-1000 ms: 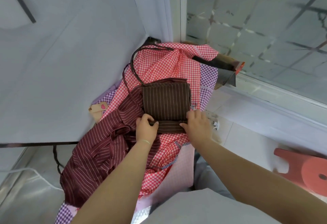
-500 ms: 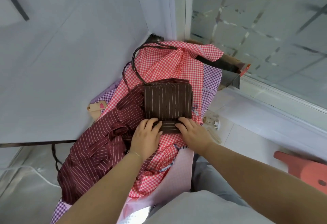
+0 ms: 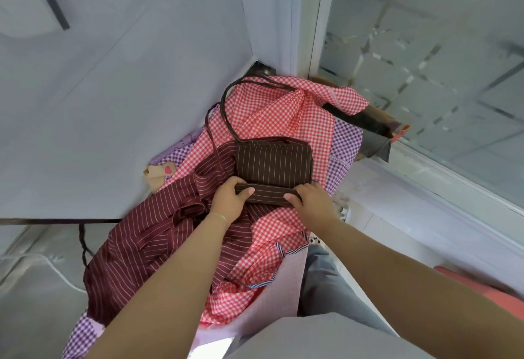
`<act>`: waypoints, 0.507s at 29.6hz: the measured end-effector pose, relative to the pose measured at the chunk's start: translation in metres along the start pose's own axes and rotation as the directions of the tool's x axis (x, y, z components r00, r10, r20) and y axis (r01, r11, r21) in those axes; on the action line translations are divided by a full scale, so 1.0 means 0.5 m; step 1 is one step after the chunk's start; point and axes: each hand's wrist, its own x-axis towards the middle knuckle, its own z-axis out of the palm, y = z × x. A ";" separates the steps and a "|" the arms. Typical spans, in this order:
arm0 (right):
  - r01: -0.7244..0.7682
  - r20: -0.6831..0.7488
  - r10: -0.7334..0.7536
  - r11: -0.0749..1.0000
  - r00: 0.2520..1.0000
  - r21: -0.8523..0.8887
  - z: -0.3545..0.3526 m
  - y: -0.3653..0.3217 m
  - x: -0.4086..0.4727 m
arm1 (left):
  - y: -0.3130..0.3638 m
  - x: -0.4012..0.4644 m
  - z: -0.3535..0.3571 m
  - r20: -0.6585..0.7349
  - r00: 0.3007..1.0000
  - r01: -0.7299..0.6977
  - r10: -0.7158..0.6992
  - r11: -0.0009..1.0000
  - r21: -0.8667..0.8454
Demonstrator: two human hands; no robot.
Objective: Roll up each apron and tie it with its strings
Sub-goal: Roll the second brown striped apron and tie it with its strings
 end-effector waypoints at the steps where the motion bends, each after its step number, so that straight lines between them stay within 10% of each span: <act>1: -0.047 0.000 0.047 0.998 0.999 0.047 -0.006 -0.002 0.008 | 0.011 0.005 0.002 -0.027 0.999 0.046 -0.046 0.999 -0.019; 6: -0.177 -0.056 0.175 0.984 0.983 -0.031 -0.014 -0.014 0.033 | 0.047 0.029 0.012 -0.078 0.977 0.203 -0.201 0.979 0.016; 11: 0.296 -0.227 -0.413 0.861 0.882 -0.414 0.022 -0.003 0.026 | 0.074 0.066 -0.005 -0.008 0.945 0.325 -0.327 0.937 0.128; 15: 0.405 -0.099 -0.489 0.806 0.867 -0.432 0.059 -0.018 0.016 | 0.086 0.099 -0.016 0.058 0.918 0.386 -0.393 0.917 0.102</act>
